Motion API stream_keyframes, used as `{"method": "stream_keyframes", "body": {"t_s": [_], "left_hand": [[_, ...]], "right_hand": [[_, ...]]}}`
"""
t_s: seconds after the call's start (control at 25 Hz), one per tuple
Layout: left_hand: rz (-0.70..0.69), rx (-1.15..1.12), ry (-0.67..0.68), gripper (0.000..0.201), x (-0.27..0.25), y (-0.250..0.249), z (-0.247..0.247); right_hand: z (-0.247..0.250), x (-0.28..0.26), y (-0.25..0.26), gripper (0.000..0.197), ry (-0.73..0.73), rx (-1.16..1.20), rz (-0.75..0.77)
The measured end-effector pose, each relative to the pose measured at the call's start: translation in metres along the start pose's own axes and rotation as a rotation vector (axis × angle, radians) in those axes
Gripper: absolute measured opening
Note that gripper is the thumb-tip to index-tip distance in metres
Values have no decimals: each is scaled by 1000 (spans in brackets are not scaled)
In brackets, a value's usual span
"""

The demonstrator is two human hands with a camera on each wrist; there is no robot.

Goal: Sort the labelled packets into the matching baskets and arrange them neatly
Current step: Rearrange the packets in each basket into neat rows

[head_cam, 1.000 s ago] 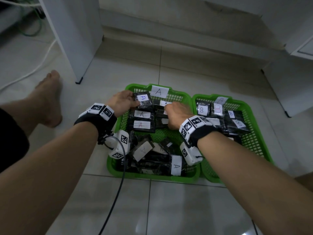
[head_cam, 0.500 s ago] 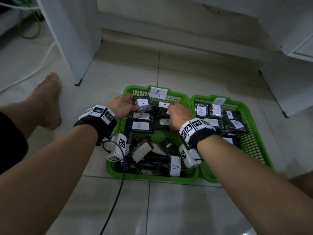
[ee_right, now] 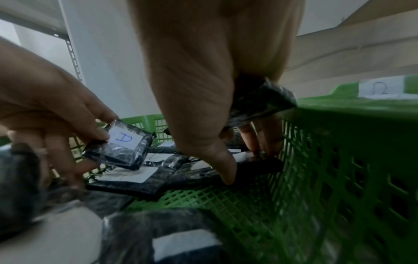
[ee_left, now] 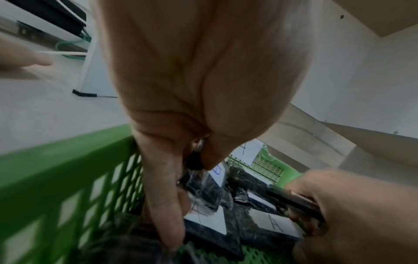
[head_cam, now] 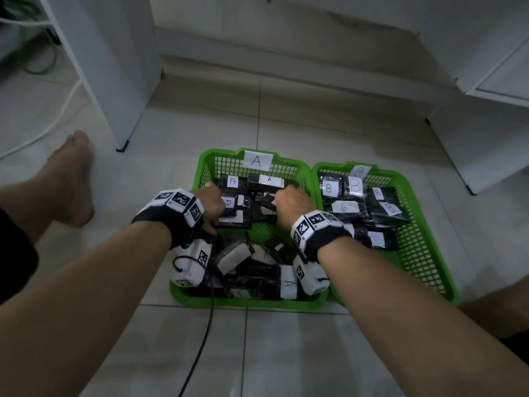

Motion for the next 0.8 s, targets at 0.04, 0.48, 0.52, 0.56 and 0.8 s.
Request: {"method": "stream_keyframes", "body": {"t_s": [0.04, 0.48, 0.52, 0.56, 0.8], "left_hand": [[-2, 57, 2, 52, 3, 0, -2], [246, -545, -56, 50, -7, 0, 0], [326, -813, -85, 39, -2, 3, -2], [385, -1033, -122, 26, 1, 4, -4], [537, -1544, -453, 22, 2, 9, -1]], "right_hand": [[0, 0, 0, 32, 7, -4, -2], [34, -7, -24, 54, 91, 539, -70], [37, -8, -29, 54, 102, 598, -66], [39, -9, -36, 53, 87, 640, -55], [33, -7, -50, 33, 48, 774, -42]]}}
Point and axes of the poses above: each hand's wrist, its own x-axis towards the middle knuckle, its own z-axis out of the back of the hand, y = z × x, the point moved 1 cm from there along x, towards the middle knuckle, and after that the axes turned 10 degrees about -y, right-handed, at the moved point
